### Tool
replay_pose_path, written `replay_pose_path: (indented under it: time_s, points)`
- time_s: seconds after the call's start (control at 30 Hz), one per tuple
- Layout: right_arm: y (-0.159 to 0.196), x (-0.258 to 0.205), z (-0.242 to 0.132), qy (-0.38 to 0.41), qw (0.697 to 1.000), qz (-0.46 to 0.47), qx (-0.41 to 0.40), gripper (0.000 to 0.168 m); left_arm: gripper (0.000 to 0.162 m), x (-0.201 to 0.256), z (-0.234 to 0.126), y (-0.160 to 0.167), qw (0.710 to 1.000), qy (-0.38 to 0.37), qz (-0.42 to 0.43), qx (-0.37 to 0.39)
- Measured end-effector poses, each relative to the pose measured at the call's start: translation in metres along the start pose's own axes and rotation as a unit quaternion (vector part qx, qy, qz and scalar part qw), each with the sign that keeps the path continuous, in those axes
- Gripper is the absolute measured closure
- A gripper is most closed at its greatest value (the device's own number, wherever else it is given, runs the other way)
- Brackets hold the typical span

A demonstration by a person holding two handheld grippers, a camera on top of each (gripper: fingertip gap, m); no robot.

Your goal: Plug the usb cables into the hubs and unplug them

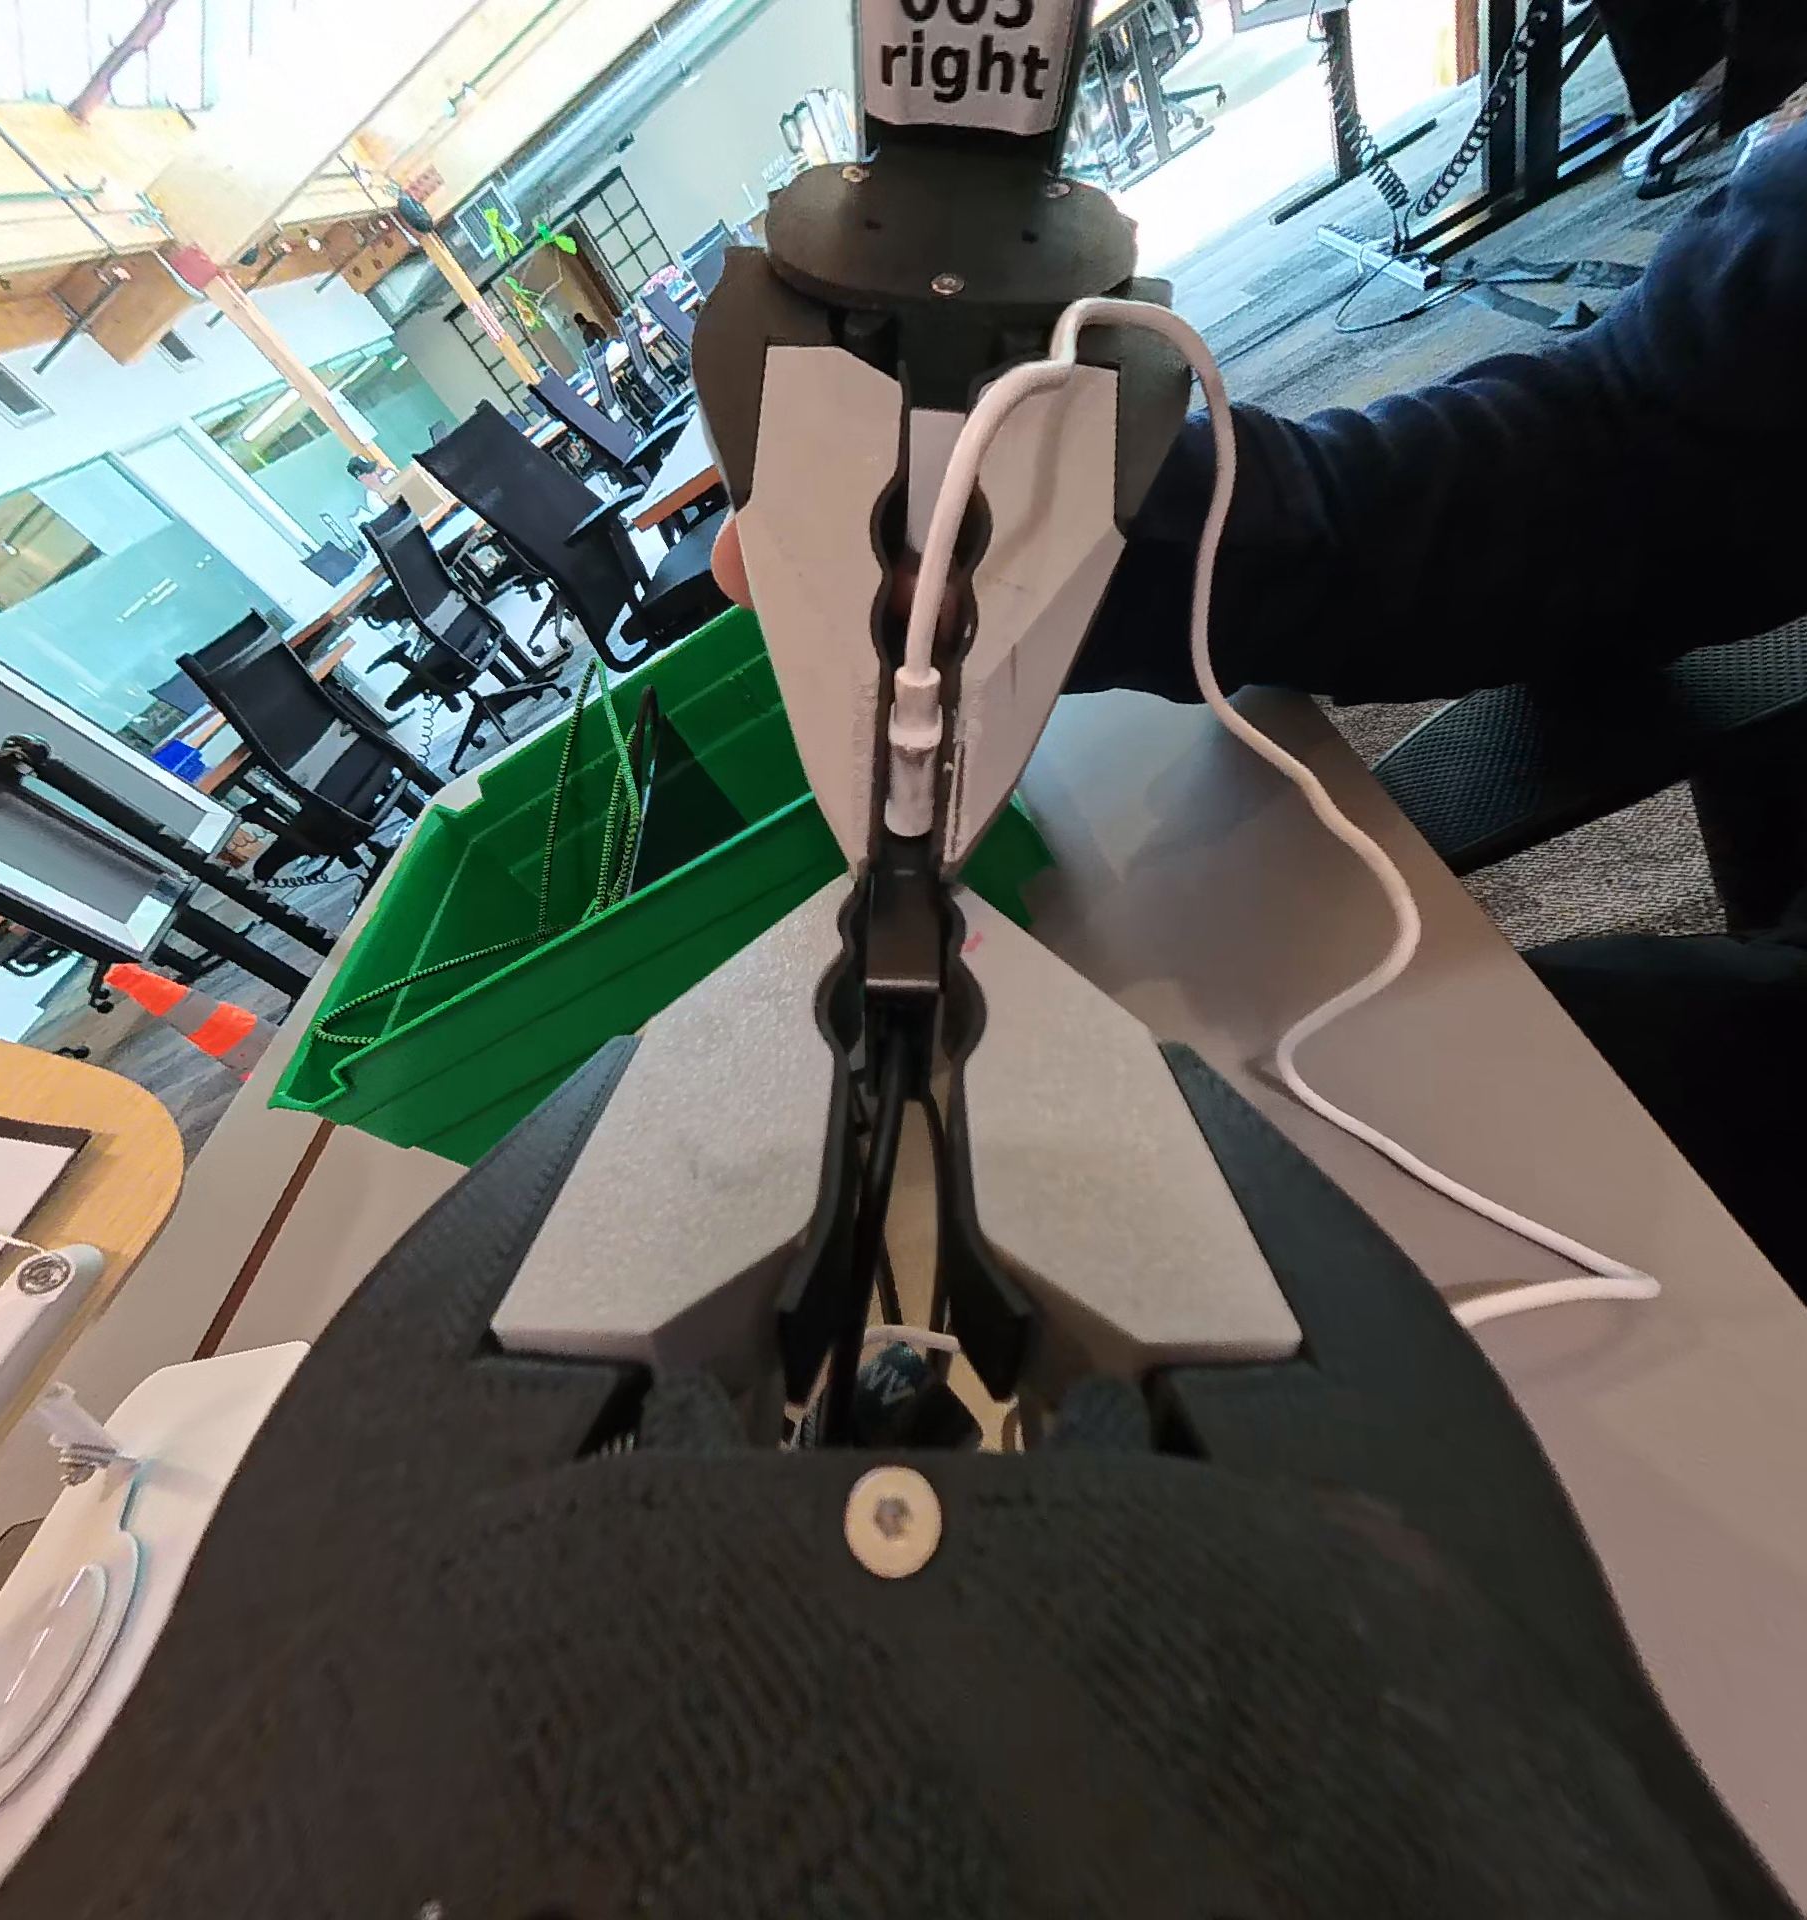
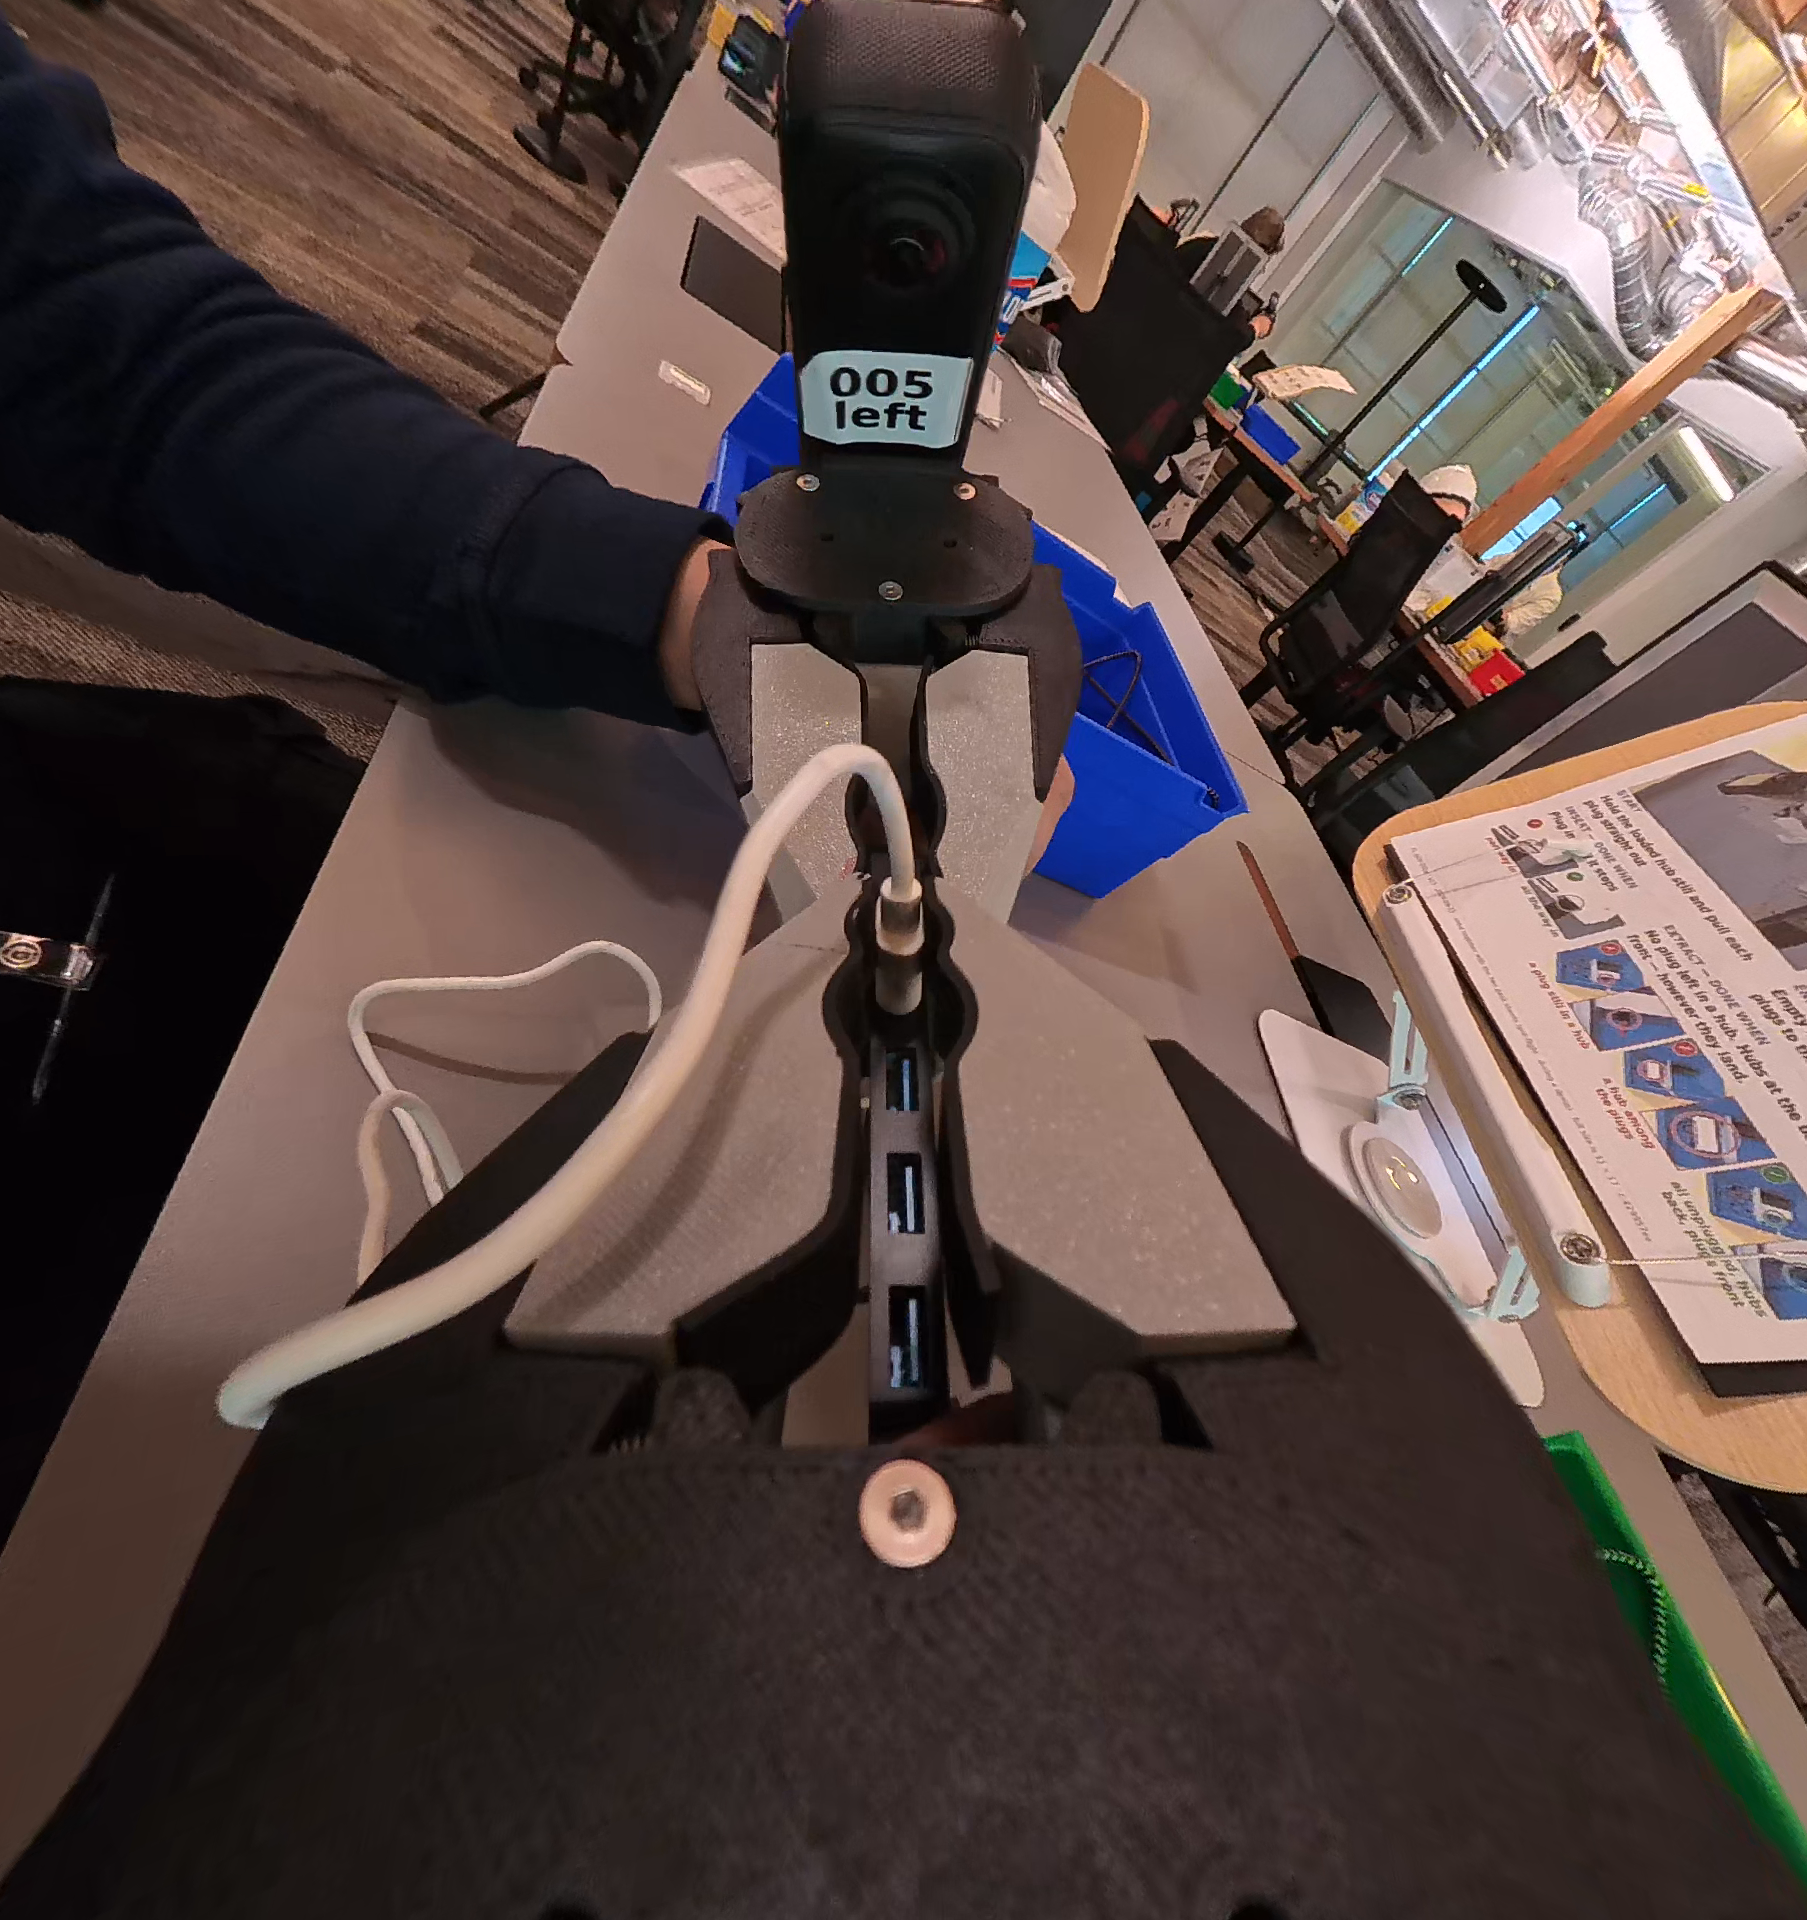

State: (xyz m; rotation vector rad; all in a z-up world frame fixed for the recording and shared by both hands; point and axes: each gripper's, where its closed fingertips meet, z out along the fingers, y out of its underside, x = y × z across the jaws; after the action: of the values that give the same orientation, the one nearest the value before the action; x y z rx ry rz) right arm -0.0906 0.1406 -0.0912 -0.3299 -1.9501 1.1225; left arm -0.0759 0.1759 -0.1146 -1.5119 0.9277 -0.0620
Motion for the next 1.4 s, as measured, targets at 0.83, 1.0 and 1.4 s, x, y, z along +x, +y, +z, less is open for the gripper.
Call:
replay_pose_path:
  time_s: [0.83,1.0,1.4]
  points:
    - [-0.036,0.004,-0.007,0.000,0.990,0.044,0.138,0.165,0.155,0.001,-0.011,-0.032,0.996,0.003,-0.014,0.092]
    - [-0.048,0.008,-0.011,-0.007,0.977,0.084,0.195,0.164,0.154,0.000,-0.017,-0.045,0.992,-0.004,-0.013,0.122]
    - [-0.059,0.014,-0.016,-0.041,0.952,0.163,0.257,0.163,0.154,-0.005,-0.022,-0.055,0.987,-0.013,-0.030,0.156]
